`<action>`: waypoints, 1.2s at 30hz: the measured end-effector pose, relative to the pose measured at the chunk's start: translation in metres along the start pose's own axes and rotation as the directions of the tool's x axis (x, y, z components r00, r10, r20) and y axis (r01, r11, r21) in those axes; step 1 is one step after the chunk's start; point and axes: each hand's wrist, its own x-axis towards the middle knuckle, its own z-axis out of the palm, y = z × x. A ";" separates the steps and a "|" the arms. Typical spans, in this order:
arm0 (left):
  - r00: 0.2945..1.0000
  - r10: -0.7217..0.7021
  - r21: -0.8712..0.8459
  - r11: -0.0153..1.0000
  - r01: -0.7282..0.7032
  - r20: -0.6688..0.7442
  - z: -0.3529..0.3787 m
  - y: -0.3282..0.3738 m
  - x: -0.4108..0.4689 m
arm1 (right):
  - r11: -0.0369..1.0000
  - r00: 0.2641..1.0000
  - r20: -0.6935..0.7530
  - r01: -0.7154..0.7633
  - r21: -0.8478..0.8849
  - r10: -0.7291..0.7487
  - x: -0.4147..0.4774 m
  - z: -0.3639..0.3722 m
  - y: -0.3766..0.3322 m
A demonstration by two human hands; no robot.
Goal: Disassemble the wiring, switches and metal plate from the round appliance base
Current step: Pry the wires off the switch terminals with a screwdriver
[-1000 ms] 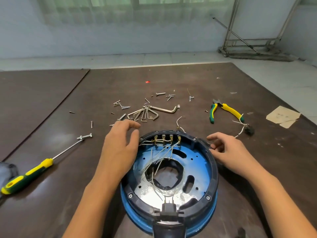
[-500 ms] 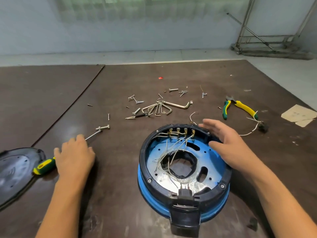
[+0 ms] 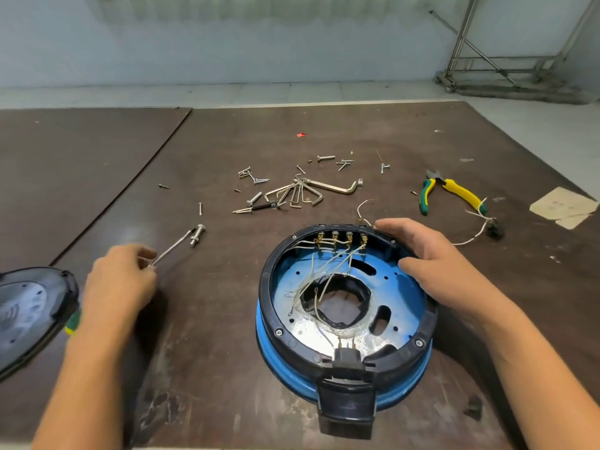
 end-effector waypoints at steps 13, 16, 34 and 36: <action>0.910 0.399 -0.950 0.312 -0.024 0.109 -0.076 0.093 -0.061 | 0.955 0.924 -0.242 0.293 -0.041 -0.294 -0.009 0.010 -0.018; 0.884 0.413 -0.976 0.103 0.193 0.219 -0.062 0.130 -0.084 | 0.900 0.909 -0.150 0.409 0.152 -0.388 -0.020 0.011 -0.033; 0.863 0.431 -0.964 0.146 0.221 0.263 -0.012 0.179 -0.114 | 0.896 0.981 0.026 0.166 0.411 -0.194 -0.030 -0.001 -0.040; 0.874 0.423 -0.971 0.087 0.223 0.238 -0.012 0.178 -0.112 | 0.855 0.982 0.005 0.160 0.493 -0.187 -0.031 -0.010 -0.034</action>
